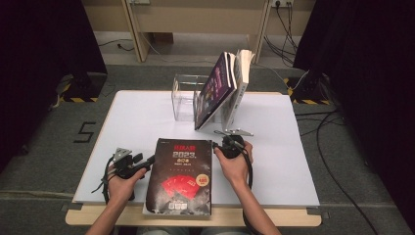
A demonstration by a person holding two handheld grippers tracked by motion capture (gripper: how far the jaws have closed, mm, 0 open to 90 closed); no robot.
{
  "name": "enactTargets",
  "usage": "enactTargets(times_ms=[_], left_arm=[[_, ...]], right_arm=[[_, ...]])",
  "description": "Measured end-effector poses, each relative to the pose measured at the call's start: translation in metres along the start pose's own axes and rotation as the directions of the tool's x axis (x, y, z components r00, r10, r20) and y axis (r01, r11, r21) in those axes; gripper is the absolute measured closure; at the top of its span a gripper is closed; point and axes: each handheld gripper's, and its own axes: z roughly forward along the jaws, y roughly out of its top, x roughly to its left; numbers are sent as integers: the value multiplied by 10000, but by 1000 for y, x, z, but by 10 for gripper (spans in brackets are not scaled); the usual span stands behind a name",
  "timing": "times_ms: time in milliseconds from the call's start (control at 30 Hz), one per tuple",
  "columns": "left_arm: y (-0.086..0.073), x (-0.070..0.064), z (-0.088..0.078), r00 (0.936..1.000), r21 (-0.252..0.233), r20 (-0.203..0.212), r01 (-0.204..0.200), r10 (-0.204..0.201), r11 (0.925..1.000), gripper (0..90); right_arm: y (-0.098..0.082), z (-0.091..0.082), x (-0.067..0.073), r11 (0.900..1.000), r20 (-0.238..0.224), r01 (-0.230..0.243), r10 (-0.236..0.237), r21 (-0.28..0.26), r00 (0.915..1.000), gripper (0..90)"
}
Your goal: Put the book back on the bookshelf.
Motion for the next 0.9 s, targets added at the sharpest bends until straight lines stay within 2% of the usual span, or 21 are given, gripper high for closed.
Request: enactTargets(times_ms=[167,333,500,567,733,900], left_arm=[[-1,-2,3,9999,307,68,-85,83,9995,409],[-1,-3,4,9998,391,167,-88,81,9992,413],[-1,-6,7,9996,596,276,-123,107,9981,417],[-1,-7,8,9995,700,238,-243,227,9973,418],[-1,-7,9,9996,896,244,-174,153,9958,418],[-1,-9,11,9993,1135,218,-323,300,9930,424]], right_arm=[[6,16,7,9992,-55,153,-151,380,9999,567],[11,29,9,9977,-155,24,-14,677,9999,567],[17,42,8,9960,7,162,-164,879,9999,567],[18,47,7,9947,11,41,-42,1032,10000,567],[19,57,6,9900,80,-3,-8,1412,10000,567],[21,63,2,9878,85,-172,161,1550,9998,566]])
